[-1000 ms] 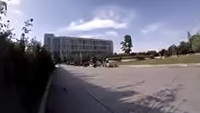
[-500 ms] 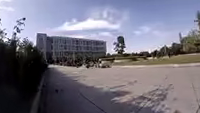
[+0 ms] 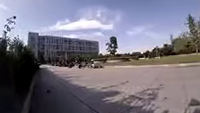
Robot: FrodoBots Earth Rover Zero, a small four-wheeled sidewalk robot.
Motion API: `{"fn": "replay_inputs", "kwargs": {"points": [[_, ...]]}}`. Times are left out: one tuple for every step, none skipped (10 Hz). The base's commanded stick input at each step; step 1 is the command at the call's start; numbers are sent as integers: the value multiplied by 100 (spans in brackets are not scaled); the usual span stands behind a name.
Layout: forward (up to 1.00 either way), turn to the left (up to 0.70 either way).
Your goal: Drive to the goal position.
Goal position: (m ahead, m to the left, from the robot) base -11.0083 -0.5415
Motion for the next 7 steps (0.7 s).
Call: {"fn": "replay_inputs", "kwargs": {"points": [[45,0],[45,0],[45,0],[45,0],[45,0],[45,0],[45,0]]}}
